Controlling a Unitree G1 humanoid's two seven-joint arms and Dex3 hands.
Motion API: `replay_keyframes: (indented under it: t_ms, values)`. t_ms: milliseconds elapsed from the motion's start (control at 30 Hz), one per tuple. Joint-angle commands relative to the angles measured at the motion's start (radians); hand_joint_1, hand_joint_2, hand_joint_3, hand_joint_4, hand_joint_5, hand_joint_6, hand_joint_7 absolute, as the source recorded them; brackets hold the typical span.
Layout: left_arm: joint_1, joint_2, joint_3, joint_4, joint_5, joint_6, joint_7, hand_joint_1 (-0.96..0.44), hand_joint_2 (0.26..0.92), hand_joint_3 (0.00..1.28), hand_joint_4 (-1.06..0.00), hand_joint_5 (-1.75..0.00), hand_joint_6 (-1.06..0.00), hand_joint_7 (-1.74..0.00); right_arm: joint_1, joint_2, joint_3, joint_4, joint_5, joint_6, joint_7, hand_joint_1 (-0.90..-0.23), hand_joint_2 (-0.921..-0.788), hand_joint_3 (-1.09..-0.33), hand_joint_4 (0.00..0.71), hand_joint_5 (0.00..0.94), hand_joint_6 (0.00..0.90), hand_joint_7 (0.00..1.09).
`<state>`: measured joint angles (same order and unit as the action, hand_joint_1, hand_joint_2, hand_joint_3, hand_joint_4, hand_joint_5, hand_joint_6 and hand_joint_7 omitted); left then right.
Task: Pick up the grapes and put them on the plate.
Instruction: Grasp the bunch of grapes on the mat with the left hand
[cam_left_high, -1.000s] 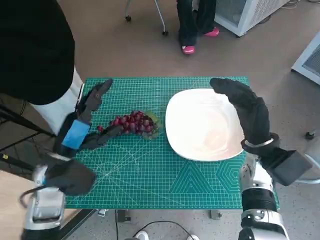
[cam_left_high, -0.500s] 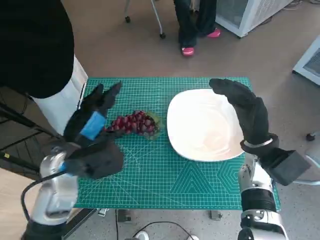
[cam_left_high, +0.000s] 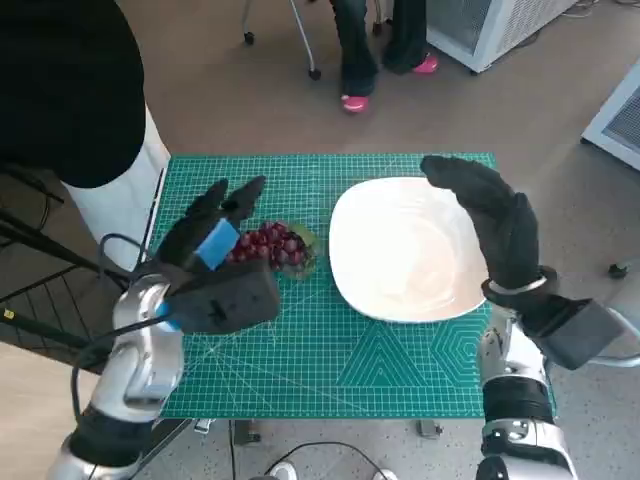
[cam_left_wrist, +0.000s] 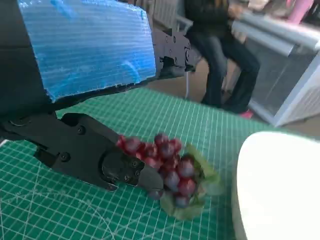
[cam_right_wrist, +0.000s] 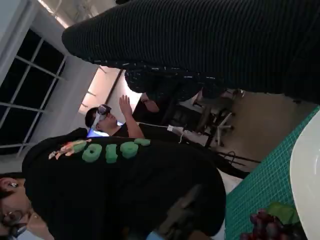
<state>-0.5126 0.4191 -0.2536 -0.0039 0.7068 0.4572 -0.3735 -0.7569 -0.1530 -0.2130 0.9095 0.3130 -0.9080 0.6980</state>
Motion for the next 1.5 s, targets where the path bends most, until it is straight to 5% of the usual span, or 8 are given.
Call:
replay_keyframes:
  t_ms: [33,1000,1500]
  values:
    - [-0.064,-0.014,-0.041,0.076,0.02,0.018,-0.007,-0.48,0.809,0.0,-0.03,0.0,-0.2,-0.01,0.017,-0.001,0.0,0.009,0.006,0.01,0.009,-0.471,-0.921,-0.525,0.329,0.002,0.32,0.0]
    - [-0.347,-0.13,-0.187,0.723,0.003,-0.137,0.179,-0.44,0.806,0.0,-0.03,0.0,-0.21,-0.01,0.01,-0.009,-0.007,0.034,0.009,0.009,0.02,-0.469,-0.921,-0.522,0.332,0.001,0.32,0.0]
    - [-0.408,-0.15,-0.207,0.905,-0.014,-0.211,0.224,-0.43,0.806,0.0,-0.06,-0.01,-0.23,-0.01,0.012,-0.015,-0.011,0.037,0.007,0.001,0.023,-0.467,-0.921,-0.52,0.332,0.001,0.321,0.0]
